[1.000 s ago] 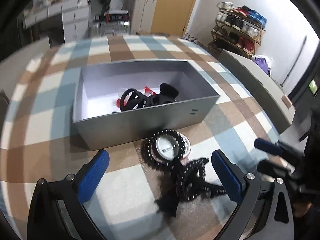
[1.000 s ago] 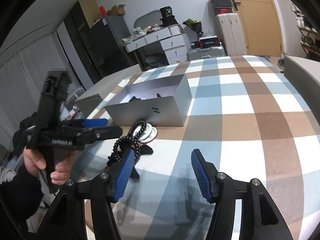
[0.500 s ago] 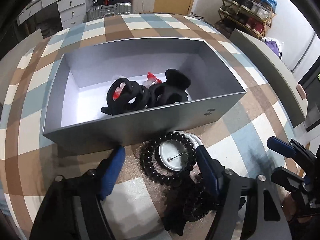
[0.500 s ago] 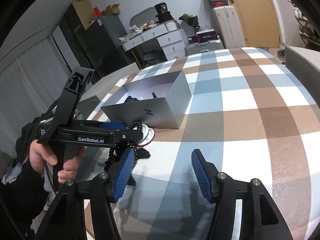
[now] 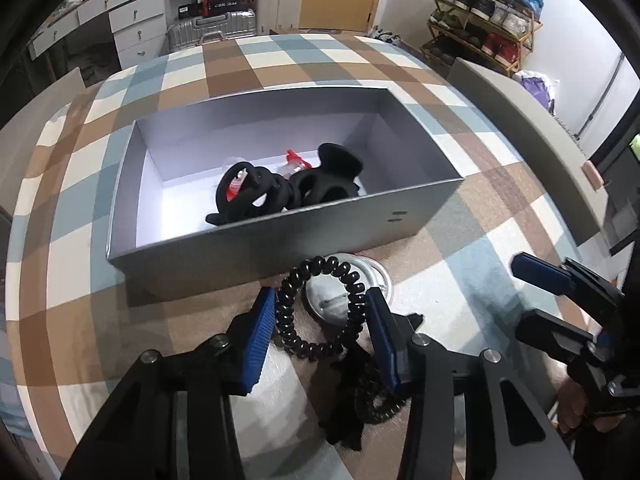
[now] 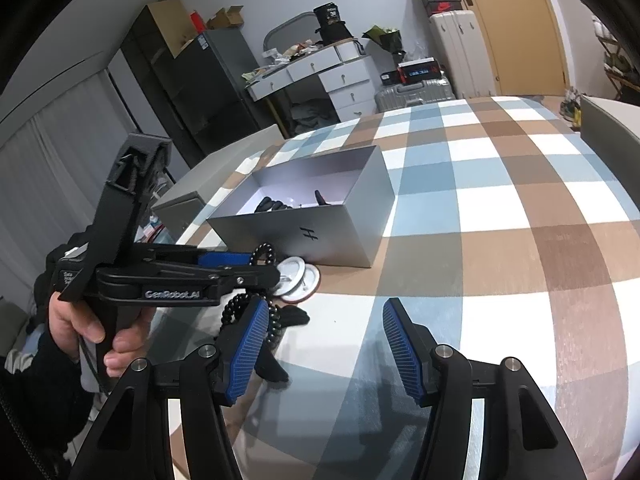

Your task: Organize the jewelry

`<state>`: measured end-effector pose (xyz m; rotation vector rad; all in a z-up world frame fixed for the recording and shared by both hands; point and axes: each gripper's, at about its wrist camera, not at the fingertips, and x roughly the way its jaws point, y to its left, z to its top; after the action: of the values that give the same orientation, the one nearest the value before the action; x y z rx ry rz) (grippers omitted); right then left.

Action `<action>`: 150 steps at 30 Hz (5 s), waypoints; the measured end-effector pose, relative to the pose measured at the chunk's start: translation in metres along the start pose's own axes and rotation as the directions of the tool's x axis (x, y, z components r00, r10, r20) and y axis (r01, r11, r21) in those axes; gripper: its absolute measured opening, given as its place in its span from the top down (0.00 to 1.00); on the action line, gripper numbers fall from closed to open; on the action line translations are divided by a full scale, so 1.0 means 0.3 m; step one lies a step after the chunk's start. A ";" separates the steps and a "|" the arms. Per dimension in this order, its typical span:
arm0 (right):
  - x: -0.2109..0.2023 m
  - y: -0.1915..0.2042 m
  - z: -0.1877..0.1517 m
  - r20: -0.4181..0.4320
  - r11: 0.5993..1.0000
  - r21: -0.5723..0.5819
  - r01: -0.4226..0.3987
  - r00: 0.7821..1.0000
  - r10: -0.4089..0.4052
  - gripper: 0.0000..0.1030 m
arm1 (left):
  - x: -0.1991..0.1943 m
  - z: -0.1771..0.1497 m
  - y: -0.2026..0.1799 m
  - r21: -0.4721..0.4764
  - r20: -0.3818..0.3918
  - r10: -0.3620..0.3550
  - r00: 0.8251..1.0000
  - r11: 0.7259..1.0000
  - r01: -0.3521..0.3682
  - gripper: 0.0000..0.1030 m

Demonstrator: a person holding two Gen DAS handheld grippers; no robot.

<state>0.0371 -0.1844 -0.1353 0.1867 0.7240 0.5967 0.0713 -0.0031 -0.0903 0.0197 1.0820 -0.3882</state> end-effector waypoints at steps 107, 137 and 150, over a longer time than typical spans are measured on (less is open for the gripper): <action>0.447 0.368 0.054 -0.324 0.894 -0.448 0.003 0.932 -0.165 0.60 | -0.164 -0.187 0.301 -0.207 0.149 -0.059 0.987 0.974 0.089 0.63; 0.117 0.191 0.357 0.047 0.971 -0.195 -0.136 0.988 0.148 0.59 | -0.219 0.100 0.188 -0.109 0.270 -0.024 0.963 0.992 0.055 0.63; 0.209 0.076 0.432 0.025 0.978 -0.165 -0.131 0.990 0.137 0.59 | -0.097 0.221 0.152 -0.095 0.229 -0.117 0.966 0.985 0.142 0.63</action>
<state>0.1509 -0.1246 -0.0664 0.0948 0.6273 0.7761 0.1307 0.0347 -0.0415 -0.1900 0.8834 -0.4371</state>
